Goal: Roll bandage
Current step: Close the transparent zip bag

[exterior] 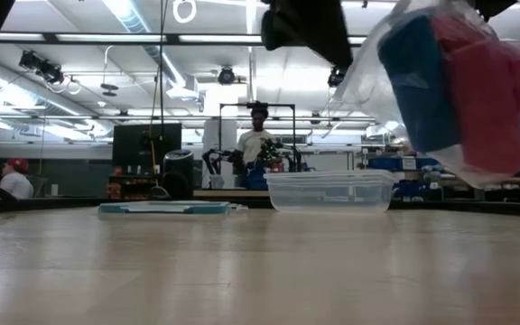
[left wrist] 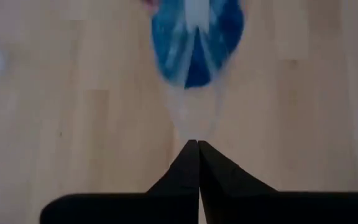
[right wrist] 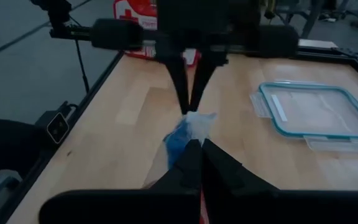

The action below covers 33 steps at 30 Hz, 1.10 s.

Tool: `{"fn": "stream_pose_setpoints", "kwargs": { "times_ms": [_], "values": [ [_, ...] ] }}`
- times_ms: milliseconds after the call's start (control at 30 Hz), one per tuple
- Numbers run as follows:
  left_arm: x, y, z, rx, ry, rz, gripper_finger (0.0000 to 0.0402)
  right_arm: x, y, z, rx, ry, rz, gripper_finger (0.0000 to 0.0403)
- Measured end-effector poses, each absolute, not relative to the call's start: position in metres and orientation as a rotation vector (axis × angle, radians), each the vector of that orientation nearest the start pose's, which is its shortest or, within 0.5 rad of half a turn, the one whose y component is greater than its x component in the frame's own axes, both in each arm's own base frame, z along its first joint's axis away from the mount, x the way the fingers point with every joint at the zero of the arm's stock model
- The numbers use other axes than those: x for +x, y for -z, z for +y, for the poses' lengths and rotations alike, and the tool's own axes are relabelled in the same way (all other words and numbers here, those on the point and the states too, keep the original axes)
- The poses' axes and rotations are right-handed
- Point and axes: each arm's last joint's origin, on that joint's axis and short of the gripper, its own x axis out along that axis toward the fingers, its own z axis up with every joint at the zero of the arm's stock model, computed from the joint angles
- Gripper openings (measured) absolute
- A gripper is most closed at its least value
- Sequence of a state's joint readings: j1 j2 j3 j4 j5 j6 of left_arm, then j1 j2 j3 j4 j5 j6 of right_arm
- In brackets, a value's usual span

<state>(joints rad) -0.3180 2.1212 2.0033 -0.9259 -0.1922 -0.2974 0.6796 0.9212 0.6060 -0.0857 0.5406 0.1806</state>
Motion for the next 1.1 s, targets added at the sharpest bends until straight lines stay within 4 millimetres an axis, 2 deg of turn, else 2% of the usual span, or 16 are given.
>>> {"fn": "stream_pose_setpoints", "kwargs": {
  "times_ms": [133,433,567,767,1000,1100],
  "values": [
    [0.435,-0.279,-0.140,0.002,-0.044,1.008,0.0001,0.163,-0.259,0.111,-0.051,-0.086,0.334,0.0007],
    [0.438,-0.308,-0.138,0.009,-0.109,0.893,0.0005,0.162,-0.261,0.108,-0.028,-0.058,0.327,0.0075],
    [0.437,-0.305,-0.138,0.005,-0.129,0.907,0.0022,0.159,-0.259,0.107,-0.010,-0.050,0.350,0.0091],
    [0.432,-0.298,-0.138,-0.039,-0.119,0.981,0.0063,0.160,-0.247,0.106,0.010,-0.044,0.454,0.0092],
    [0.418,-0.295,-0.165,-0.014,0.011,1.064,0.0079,0.168,-0.237,0.113,-0.013,-0.048,0.492,0.0093],
    [0.412,-0.284,-0.177,0.018,0.029,1.093,0.0078,0.175,-0.234,0.120,0.022,-0.153,0.502,0.0093]
  ]
}}
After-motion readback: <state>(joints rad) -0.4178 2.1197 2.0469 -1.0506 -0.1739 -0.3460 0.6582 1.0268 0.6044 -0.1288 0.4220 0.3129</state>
